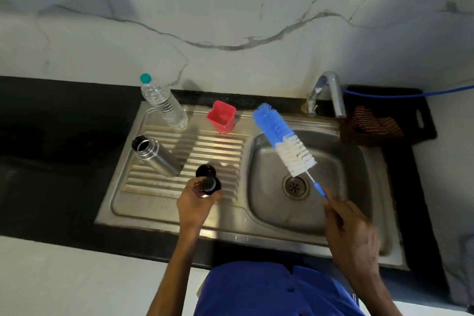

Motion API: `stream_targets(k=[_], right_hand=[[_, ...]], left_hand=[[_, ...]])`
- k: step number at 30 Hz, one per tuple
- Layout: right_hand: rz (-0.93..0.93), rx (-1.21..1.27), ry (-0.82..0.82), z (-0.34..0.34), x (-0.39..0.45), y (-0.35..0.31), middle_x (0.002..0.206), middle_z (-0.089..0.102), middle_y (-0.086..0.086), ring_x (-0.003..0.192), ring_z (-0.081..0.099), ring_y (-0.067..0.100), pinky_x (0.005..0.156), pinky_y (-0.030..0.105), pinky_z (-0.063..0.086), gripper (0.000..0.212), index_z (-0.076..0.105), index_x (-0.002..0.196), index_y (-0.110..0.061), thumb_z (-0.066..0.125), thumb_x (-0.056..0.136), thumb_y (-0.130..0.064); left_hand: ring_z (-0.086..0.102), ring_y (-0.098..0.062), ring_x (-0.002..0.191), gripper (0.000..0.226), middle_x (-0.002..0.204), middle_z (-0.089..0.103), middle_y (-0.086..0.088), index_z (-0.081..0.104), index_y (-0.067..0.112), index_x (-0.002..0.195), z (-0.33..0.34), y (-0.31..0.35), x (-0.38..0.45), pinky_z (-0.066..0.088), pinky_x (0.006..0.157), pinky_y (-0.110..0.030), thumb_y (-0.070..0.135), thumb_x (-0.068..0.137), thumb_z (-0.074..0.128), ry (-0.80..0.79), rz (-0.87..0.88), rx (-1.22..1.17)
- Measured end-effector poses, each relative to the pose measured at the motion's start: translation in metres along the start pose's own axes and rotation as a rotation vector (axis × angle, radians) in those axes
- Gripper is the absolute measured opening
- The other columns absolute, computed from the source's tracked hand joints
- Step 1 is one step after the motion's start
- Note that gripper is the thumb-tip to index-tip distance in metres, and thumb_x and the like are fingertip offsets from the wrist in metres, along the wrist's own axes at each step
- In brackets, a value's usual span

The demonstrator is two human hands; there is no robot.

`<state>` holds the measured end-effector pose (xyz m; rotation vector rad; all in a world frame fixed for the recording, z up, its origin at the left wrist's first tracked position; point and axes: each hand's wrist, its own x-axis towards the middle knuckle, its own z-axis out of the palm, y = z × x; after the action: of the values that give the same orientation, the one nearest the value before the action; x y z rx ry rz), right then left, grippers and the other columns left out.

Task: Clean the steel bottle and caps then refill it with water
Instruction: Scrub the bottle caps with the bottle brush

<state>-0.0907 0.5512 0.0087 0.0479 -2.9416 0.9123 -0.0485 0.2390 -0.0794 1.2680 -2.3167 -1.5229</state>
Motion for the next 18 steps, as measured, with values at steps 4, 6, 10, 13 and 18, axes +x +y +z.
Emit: stream_targets(k=[4,6,10,13,18], right_hand=[[0.100,0.129,0.030,0.011,0.011,-0.016,0.072,0.053,-0.002,0.058,0.053,0.017,0.053,0.037,0.044,0.031,0.070,0.128,-0.031,0.060,0.099,-0.027],[0.113,0.166,0.030,0.015,0.013,-0.023,0.069,0.053,-0.001,0.057,0.050,0.013,0.053,0.031,0.040,0.030,0.069,0.129,-0.032,0.059,0.100,-0.028],[0.173,0.221,0.007,0.025,0.014,-0.034,0.065,0.053,-0.001,0.055,0.045,0.013,0.053,0.026,0.039,0.030,0.069,0.129,-0.030,0.059,0.101,-0.029],[0.245,0.269,0.006,0.034,0.016,-0.039,0.065,0.057,0.000,0.056,0.042,0.014,0.060,0.036,0.044,0.030,0.068,0.130,-0.030,0.060,0.101,-0.030],[0.296,0.329,0.017,0.041,0.013,-0.042,0.065,0.060,-0.013,0.060,0.046,0.015,0.064,0.036,0.046,0.031,0.067,0.131,-0.031,0.061,0.101,-0.034]], left_hand=[[0.070,-0.019,0.101,0.059,0.110,0.073,0.002,0.068,0.019,0.121,-0.024,-0.043,0.009,0.059,0.091,-0.046,0.024,0.069,0.097,0.049,0.045,0.129],[0.066,-0.023,0.104,0.060,0.111,0.069,-0.001,0.070,0.018,0.121,-0.030,-0.055,0.014,0.057,0.092,-0.043,0.023,0.068,0.098,0.056,0.062,0.179],[0.065,-0.024,0.104,0.058,0.110,0.073,-0.005,0.073,0.018,0.120,-0.039,-0.067,0.026,0.050,0.090,-0.035,0.021,0.067,0.098,0.025,0.097,0.229],[0.065,-0.028,0.106,0.062,0.112,0.074,-0.011,0.072,0.012,0.122,-0.043,-0.074,0.034,0.051,0.093,-0.039,0.015,0.066,0.098,-0.007,0.095,0.232],[0.066,-0.028,0.113,0.068,0.116,0.074,-0.005,0.069,0.019,0.124,-0.050,-0.092,0.044,0.051,0.097,-0.038,0.018,0.063,0.100,-0.082,0.042,0.227]])
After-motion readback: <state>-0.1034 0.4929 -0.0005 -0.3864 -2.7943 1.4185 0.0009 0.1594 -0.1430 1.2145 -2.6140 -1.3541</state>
